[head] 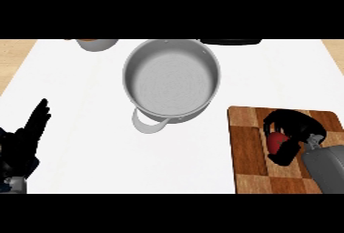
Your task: Pick the tomato from the cutting board and place it in the pot
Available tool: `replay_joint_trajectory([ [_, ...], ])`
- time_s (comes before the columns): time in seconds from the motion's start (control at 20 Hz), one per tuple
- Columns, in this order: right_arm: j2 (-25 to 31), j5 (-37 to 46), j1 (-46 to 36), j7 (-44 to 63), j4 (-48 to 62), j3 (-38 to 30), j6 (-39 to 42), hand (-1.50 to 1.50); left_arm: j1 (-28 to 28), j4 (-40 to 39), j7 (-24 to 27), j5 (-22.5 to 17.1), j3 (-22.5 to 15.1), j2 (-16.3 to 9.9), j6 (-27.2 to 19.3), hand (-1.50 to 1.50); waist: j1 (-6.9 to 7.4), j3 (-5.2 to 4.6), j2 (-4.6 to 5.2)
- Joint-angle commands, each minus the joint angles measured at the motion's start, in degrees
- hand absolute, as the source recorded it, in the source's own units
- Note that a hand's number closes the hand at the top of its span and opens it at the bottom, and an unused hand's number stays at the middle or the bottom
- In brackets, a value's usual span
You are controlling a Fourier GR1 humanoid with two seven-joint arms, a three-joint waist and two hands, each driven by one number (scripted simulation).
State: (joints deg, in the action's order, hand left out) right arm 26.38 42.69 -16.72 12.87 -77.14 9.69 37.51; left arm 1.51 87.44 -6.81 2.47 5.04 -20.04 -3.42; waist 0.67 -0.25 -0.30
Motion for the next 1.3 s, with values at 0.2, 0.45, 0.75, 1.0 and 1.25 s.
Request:
replay_joint_trajectory([
  [0.2, -25.78, 5.81, -12.50, 19.95, -3.83, 17.20, -7.77, 1.50, -3.45, 0.08, -0.35, 0.66, -3.14, 0.84, 1.66, 0.00, 6.15, -0.02, 0.47],
  [0.45, -26.20, 8.10, -21.21, 34.10, -4.62, 26.77, -17.72, 1.50, -4.50, -1.52, -1.04, 1.45, -3.99, 1.67, 1.25, 0.00, 5.98, 0.02, 0.34],
  [0.75, -26.34, 14.25, -34.82, 50.20, -6.50, 33.14, -27.09, 1.50, -4.35, -2.32, -0.13, 1.97, -4.23, 1.97, 1.10, 0.00, 5.95, -0.03, -0.17],
  [1.0, -26.35, 12.73, -42.46, 58.71, -3.61, 34.64, -37.14, 1.50, -5.88, -1.34, -1.90, 2.89, -4.61, 2.37, 0.08, 0.00, 5.49, 0.10, 0.46],
  [1.25, -26.35, 10.37, -49.73, 60.70, 1.07, 32.52, -44.10, 1.50, -5.93, -2.11, -1.23, 2.72, -3.99, 2.99, -0.51, 0.00, 4.88, 0.08, 0.69],
])
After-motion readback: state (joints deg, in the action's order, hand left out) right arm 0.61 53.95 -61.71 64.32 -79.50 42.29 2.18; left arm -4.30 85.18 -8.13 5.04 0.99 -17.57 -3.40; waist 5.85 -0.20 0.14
